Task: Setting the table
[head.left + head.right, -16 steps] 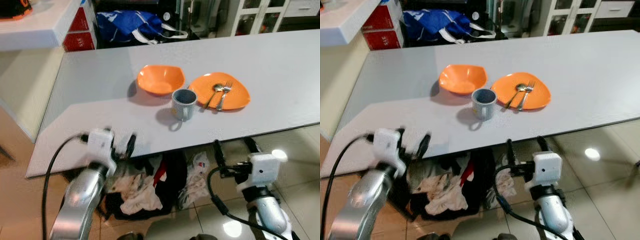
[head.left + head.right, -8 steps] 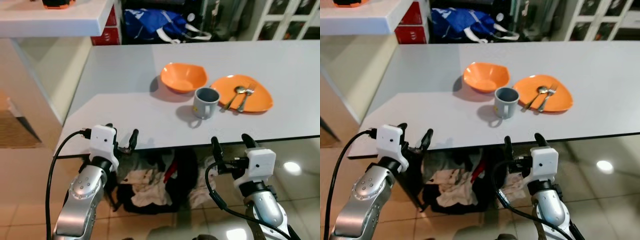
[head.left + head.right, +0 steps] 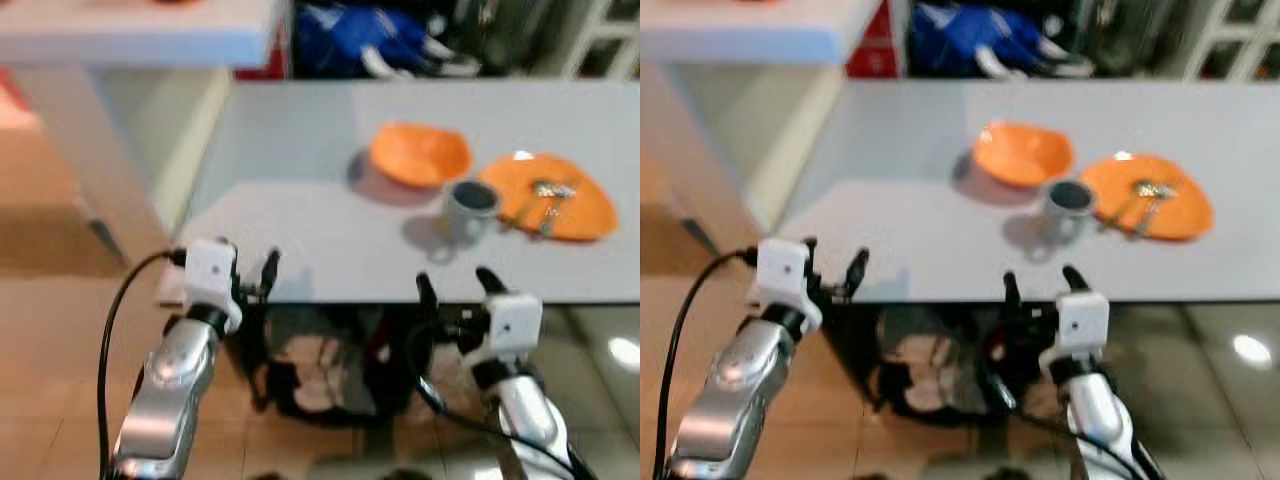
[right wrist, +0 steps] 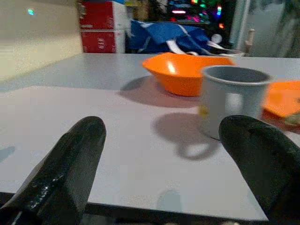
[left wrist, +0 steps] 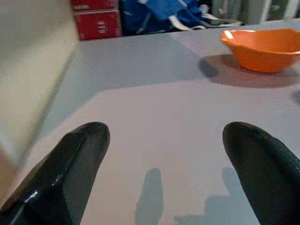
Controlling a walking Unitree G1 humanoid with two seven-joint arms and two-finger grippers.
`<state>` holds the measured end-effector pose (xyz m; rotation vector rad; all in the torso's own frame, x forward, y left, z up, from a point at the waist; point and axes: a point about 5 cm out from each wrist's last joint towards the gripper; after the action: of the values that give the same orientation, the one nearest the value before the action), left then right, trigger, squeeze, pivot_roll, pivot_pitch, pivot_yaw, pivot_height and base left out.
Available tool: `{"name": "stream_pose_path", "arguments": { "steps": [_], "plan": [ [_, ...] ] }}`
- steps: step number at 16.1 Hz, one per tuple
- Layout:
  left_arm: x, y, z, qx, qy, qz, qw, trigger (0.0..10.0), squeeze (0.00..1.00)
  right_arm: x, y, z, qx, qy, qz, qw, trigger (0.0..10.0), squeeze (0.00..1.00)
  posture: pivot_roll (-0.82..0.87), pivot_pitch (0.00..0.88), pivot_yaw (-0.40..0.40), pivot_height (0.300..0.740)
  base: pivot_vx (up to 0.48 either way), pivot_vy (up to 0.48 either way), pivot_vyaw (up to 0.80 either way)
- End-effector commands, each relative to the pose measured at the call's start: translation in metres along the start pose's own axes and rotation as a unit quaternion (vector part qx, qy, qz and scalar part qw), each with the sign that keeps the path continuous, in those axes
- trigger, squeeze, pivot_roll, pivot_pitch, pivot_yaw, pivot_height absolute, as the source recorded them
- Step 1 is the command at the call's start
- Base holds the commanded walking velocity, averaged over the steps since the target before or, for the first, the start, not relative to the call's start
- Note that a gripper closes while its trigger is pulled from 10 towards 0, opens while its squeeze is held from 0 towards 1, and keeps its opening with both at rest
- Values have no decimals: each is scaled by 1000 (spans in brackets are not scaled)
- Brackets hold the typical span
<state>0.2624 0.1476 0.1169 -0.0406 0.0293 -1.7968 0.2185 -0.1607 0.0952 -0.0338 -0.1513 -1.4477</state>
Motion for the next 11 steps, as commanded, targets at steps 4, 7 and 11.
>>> {"name": "stream_pose_path", "arguments": {
  "steps": [4,7,11],
  "plan": [
    [3,2,-2,-9,0,-3,1000,10000,0,4,0,-2,-4,1,-8,1000,10000,0,-138,1,38,736,0,464,200],
    [3,3,-2,-9,1,-5,1000,10000,0,4,1,-1,-4,-5,-6,1000,10000,0,-133,4,35,736,0,466,533],
    [3,4,0,-8,5,-10,1000,10000,0,2,1,1,-2,-7,-5,1000,10000,0,-131,7,36,736,0,468,797]
  ]
}}
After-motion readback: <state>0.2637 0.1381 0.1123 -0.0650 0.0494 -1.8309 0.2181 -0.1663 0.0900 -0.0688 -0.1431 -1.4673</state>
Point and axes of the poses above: a point about 5 cm out from each wrist's last joint towards the gripper, its own y axis pointing out of the wrist towards the gripper, its own z axis along the axis of the wrist's last joint, x = y × z, and after that the axes turned 4 degrees about -y, right-handed
